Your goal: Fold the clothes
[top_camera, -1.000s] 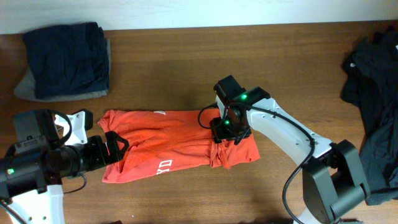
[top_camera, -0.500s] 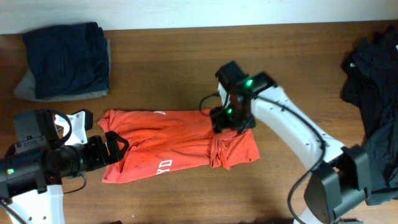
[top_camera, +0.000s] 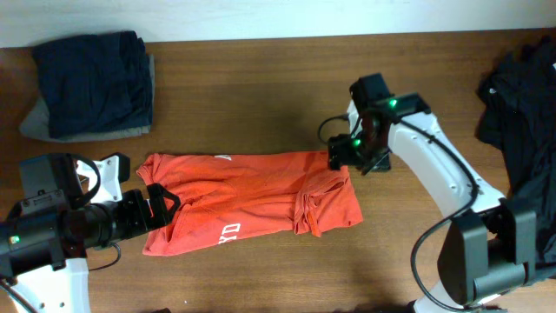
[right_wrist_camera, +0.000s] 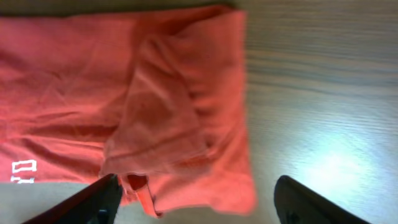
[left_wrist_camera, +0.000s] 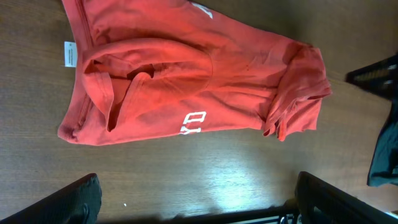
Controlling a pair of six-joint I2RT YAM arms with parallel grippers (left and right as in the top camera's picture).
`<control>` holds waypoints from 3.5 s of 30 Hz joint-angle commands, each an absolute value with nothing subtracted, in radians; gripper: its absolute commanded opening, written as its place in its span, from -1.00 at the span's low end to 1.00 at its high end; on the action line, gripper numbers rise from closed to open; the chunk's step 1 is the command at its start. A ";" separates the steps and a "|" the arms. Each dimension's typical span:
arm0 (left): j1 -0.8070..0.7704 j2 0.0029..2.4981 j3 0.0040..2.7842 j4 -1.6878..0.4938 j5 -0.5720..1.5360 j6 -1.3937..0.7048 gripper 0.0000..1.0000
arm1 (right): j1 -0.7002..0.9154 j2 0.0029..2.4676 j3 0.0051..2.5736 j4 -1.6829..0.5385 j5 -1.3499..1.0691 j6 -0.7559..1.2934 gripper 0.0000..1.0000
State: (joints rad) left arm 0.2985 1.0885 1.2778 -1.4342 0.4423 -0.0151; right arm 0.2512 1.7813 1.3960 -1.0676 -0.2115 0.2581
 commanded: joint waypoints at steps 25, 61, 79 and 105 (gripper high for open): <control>0.295 1.087 1.273 -1.438 0.456 -0.010 0.98 | 0.257 1.774 1.193 -0.837 -0.360 0.332 0.52; 0.295 1.087 1.273 -1.452 0.456 -0.010 0.99 | 0.324 1.776 1.200 -0.826 -0.223 0.386 0.40; 0.295 1.087 1.273 -1.448 0.456 -0.010 0.98 | 0.315 1.776 1.255 -0.869 -0.260 0.375 0.40; 0.295 1.087 1.273 -1.451 0.456 -0.010 0.98 | 0.379 1.843 1.259 -0.833 -0.264 0.377 -0.42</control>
State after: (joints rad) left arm 0.2985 1.0885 1.2778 -1.4506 0.4423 -0.0154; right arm 0.3759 1.8355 1.2327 -0.8337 -0.2531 0.3702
